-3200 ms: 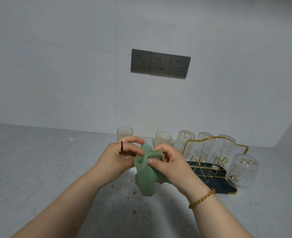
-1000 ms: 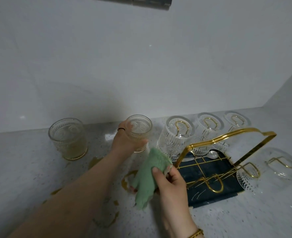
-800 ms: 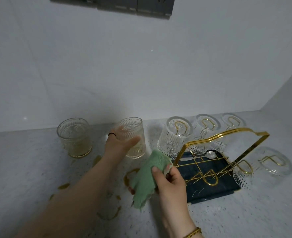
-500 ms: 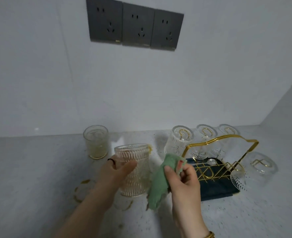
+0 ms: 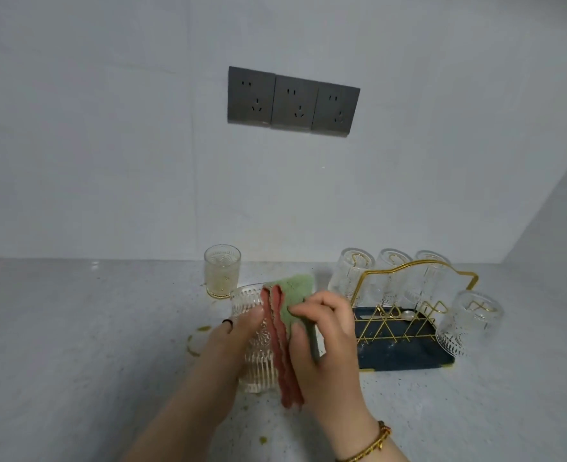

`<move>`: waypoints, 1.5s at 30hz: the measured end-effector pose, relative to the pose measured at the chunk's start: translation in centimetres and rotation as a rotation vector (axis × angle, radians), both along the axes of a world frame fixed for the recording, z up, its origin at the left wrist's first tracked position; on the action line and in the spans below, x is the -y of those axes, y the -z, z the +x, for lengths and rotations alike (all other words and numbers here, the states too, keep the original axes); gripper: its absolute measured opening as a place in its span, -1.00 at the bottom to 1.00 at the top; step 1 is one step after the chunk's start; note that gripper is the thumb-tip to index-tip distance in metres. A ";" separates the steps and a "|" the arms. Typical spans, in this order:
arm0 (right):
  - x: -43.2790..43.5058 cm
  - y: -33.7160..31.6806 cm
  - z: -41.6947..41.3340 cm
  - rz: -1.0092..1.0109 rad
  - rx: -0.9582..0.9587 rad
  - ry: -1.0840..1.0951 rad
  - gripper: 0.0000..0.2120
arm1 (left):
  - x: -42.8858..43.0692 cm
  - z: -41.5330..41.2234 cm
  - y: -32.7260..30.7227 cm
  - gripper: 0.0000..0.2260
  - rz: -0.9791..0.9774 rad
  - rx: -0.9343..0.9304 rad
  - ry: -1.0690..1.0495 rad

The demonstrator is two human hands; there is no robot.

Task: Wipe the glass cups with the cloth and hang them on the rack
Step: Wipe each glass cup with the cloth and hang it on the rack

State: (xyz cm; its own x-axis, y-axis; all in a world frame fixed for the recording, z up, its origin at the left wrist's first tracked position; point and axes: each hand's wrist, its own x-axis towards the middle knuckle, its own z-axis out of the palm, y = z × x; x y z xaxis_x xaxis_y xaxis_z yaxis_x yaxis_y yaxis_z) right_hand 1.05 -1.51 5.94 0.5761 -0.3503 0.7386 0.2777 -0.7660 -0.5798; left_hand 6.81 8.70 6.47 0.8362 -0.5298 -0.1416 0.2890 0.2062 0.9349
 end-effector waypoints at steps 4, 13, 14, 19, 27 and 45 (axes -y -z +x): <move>-1.9 0.1 -1.2 -0.068 -0.069 -0.106 -0.66 | -0.9 -0.9 -0.4 -0.40 0.011 0.074 0.020; -3.3 -1.0 -3.8 0.420 -0.264 -0.348 -0.61 | -2.0 -3.3 -1.8 -0.11 0.111 0.181 -0.086; -2.9 -1.4 -4.2 0.499 -0.297 -0.385 -0.69 | -1.9 -3.7 -2.1 -0.14 0.105 0.183 -0.101; -2.3 -1.1 -5.9 0.358 -0.271 -0.341 -0.69 | -0.5 -5.2 -2.9 -0.19 0.083 0.146 -0.135; -0.3 -1.7 -6.5 0.487 -0.132 -0.445 -0.55 | 1.4 -6.6 -3.7 0.07 0.094 0.132 -0.132; 2.7 -2.8 -6.3 0.886 -0.354 -0.680 -0.55 | 2.9 -7.6 -5.5 0.01 0.034 0.201 -0.176</move>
